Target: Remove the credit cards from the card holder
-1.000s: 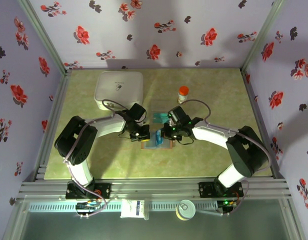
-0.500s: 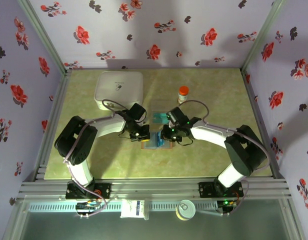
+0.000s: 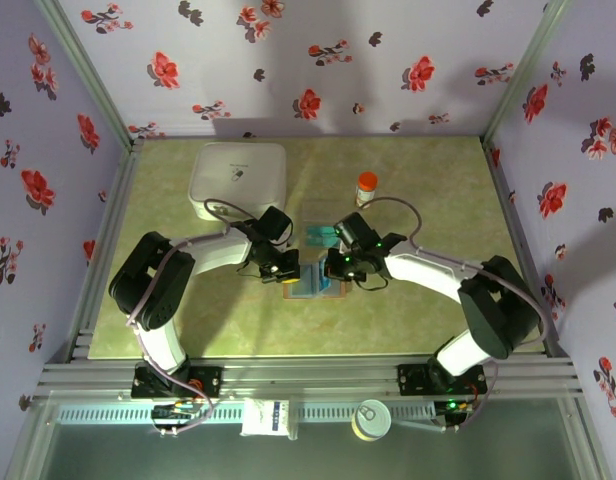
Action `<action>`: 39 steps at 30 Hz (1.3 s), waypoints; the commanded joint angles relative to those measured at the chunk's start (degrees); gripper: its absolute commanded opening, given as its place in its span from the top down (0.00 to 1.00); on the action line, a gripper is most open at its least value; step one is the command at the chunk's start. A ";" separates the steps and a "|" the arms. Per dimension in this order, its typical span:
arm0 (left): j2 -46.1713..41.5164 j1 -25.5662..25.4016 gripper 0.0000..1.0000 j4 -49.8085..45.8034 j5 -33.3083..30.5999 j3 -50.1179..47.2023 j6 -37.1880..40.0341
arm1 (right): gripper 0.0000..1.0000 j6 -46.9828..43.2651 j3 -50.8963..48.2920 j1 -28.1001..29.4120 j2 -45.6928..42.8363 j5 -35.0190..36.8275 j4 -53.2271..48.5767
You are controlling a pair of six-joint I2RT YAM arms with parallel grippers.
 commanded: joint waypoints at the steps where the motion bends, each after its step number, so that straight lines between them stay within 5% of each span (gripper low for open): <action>1: -1.87 0.24 0.98 -1.07 -0.17 0.98 0.55 | 0.93 -5.34 3.34 -0.62 -1.96 2.02 -4.80; 15: -8.13 2.34 0.91 -5.30 -1.76 1.99 1.82 | 0.89 -50.34 19.07 -1.29 6.81 3.41 -23.11; 22: -14.11 5.12 0.91 -3.32 -4.27 -3.20 1.54 | 0.99 -72.55 25.70 -1.46 11.66 7.16 -28.13; 39: -18.72 9.73 0.90 -2.35 -3.83 -8.42 3.24 | 1.00 -89.95 61.97 -7.41 31.79 1.73 -50.16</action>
